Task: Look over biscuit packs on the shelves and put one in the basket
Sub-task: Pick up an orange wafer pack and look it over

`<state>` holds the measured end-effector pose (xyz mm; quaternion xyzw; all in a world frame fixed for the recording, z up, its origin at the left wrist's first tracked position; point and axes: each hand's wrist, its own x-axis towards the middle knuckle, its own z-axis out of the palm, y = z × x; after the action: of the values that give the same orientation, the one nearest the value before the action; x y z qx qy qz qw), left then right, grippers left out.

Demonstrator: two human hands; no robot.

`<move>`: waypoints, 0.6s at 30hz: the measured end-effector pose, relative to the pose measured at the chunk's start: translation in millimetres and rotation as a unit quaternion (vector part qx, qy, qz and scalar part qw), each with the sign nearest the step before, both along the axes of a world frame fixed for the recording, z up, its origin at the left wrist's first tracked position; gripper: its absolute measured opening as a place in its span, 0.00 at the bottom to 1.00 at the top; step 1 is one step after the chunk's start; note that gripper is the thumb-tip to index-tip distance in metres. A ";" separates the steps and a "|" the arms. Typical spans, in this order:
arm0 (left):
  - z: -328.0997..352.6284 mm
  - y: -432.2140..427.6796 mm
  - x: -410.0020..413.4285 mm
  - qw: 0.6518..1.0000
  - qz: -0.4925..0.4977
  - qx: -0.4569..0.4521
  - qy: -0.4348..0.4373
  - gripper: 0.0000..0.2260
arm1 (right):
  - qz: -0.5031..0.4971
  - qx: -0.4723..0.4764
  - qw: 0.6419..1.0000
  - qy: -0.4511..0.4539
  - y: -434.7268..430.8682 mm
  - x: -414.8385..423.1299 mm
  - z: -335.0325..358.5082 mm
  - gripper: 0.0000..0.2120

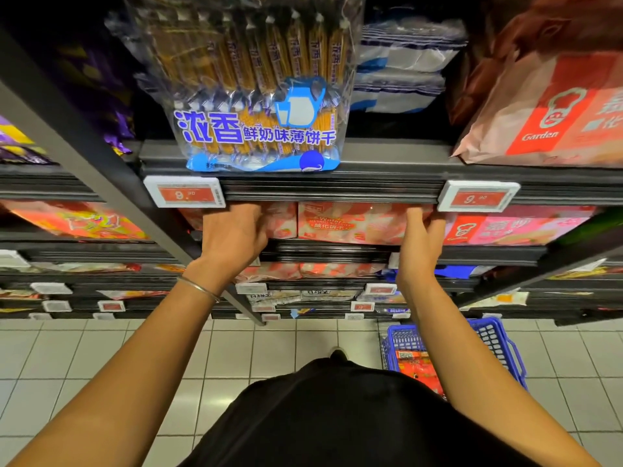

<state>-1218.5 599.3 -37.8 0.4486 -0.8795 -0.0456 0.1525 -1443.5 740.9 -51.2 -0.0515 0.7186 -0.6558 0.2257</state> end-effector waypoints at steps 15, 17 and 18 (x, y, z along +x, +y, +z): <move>5.2 26.8 -24.4 1.000 0.011 -0.012 -0.016 0.17 | 0.040 0.084 0.992 -0.081 -18.2 -18.8 -1.0 0.10; 3.4 27.0 -25.7 1.000 0.019 -0.006 -0.017 0.18 | 0.056 0.077 0.988 -0.119 -17.3 -21.4 1.4 0.16; 3.2 27.2 -26.5 1.000 0.027 -0.003 -0.015 0.20 | 0.066 0.075 0.986 -0.130 -16.0 -21.5 2.6 0.18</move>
<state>-1245.0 626.5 -34.6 0.4725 -0.8693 -0.0320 0.1416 -1464.9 724.9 -48.5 0.0042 0.7254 -0.5846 0.3634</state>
